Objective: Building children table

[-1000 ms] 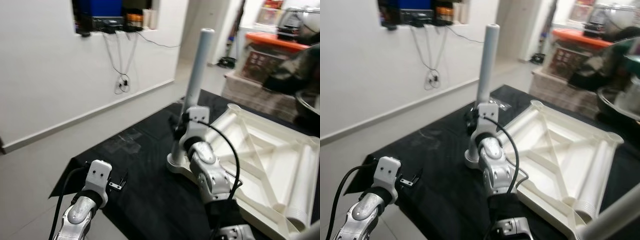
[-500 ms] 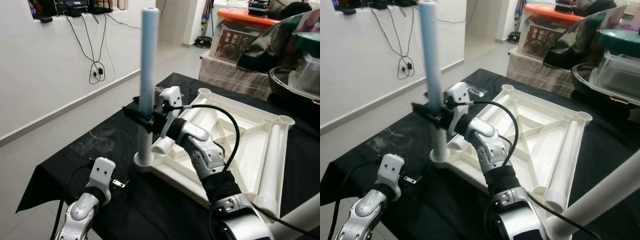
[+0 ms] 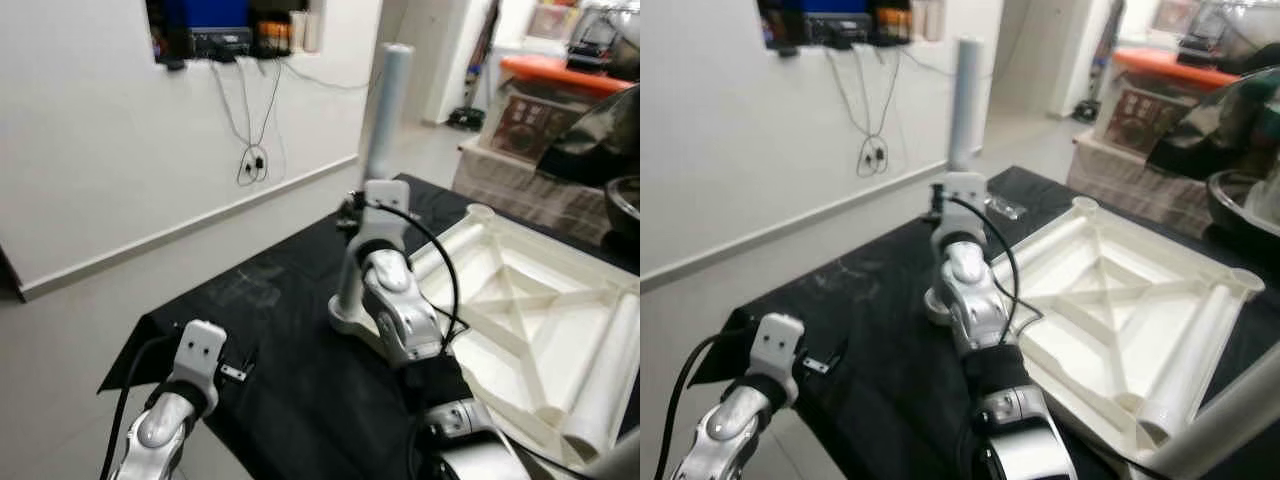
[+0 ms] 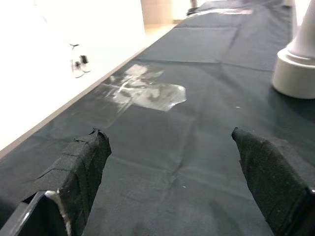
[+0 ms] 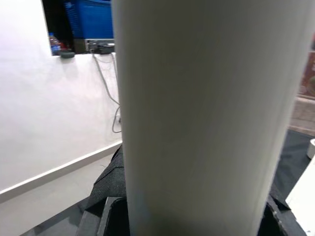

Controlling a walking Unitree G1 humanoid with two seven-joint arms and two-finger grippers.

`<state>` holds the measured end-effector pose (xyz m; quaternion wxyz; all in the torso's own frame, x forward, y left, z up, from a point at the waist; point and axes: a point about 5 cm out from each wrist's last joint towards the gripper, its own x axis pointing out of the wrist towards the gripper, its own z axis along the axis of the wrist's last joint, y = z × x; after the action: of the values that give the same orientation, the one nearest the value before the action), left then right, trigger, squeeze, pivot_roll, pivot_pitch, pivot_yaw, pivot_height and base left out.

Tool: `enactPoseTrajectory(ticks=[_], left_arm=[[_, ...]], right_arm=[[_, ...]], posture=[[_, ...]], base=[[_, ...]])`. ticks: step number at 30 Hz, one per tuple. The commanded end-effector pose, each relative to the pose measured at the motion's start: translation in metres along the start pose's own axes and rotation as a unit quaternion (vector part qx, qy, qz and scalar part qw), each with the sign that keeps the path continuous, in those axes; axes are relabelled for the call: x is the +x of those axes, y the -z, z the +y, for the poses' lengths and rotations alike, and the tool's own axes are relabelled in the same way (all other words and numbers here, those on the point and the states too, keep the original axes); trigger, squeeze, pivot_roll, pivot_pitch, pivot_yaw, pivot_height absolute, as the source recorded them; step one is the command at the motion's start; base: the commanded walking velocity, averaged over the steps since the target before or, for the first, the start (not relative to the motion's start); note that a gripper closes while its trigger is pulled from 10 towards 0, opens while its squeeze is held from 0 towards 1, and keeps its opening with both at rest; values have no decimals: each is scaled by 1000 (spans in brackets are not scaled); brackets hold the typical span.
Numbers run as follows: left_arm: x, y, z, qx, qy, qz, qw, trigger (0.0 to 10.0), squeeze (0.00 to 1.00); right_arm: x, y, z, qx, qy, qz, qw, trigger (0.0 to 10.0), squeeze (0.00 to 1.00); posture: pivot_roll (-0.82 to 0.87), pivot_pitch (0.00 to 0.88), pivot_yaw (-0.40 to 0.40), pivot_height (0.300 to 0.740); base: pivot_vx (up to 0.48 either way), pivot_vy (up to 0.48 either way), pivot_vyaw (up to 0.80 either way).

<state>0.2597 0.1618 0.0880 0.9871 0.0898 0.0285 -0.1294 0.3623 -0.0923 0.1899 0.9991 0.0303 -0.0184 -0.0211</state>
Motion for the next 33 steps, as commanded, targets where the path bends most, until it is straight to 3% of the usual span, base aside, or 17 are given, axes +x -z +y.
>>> enactPoseTrajectory(ticks=[1,2,4,5,9,10,11,13,14,19,22,24,26,29,30,31,33], left_arm=[[2,-1,-3,-3,7,-1,1000,10000,0],[3,-1,-3,-3,11,-1,1000,10000,0],[3,-1,-3,-3,11,-1,1000,10000,0],[3,-1,-3,-3,11,-1,1000,10000,0],[3,-2,-3,-4,9,-1,1000,10000,0],[3,-2,-3,-4,9,-2,1000,10000,0],[3,-2,-3,-3,8,-3,1000,10000,0],[3,-2,-3,-3,8,-3,1000,10000,0],[3,-3,-3,-3,6,-4,1000,10000,0],[-1,-2,1,-1,-3,-2,1000,10000,0],[-2,-1,1,-2,-4,-2,1000,10000,0],[-3,0,-1,-3,-2,0,1000,10000,0],[-3,1,-2,-4,0,1,1000,10000,0],[-1,0,-3,-4,3,1,1000,10000,0],[0,-1,-3,-3,4,0,1000,10000,0],[0,-2,-2,-3,4,-1,1000,10000,0],[0,-2,-1,-3,3,-1,1000,10000,0]], right_arm=[[-12,43,-14,2,21,83,996,10000,0],[-14,7,16,85,-150,5,985,10000,1000],[-12,-9,26,95,-219,-24,971,10000,1000],[-7,-24,34,96,-271,-51,956,10000,0],[1,-36,43,82,-310,-70,945,10000,0],[0,-40,52,75,-363,-78,925,4627,0],[-9,-44,65,71,-458,-89,881,4627,0],[-9,-44,65,71,-458,-89,881,4627,0],[-17,-45,72,67,-521,-94,846,0,0],[-46,-25,75,20,-627,-65,776,0,0],[-47,-21,72,15,-620,-59,783,0,0],[-4,-2,51,15,-353,18,935,0,0],[12,14,21,7,-154,63,986,0,0],[8,34,-22,-5,57,89,994,0,0],[-1,36,-25,-6,71,84,994,2902,0],[-8,36,-20,3,54,78,995,10000,0],[-13,33,-11,8,18,73,997,10000,0]], posture=[[84,0,-74,740],[81,0,-71,740],[87,0,-76,740],[93,0,-79,740],[95,0,-79,740],[100,0,-80,740],[108,0,-85,740],[108,0,-85,740],[121,0,-97,740],[121,0,-100,740],[120,0,-100,740],[109,0,-94,740],[100,0,-88,740],[101,0,-88,740],[100,0,-85,740],[99,0,-84,740],[95,0,-82,740]], base=[[0,0,0],[0,0,0],[0,0,0],[0,0,0],[0,0,0],[0,0,0],[0,0,0],[0,0,0],[0,0,0],[0,0,0],[0,0,0],[0,0,0],[0,0,0],[0,0,0],[0,0,0],[0,0,0],[0,0,0]])
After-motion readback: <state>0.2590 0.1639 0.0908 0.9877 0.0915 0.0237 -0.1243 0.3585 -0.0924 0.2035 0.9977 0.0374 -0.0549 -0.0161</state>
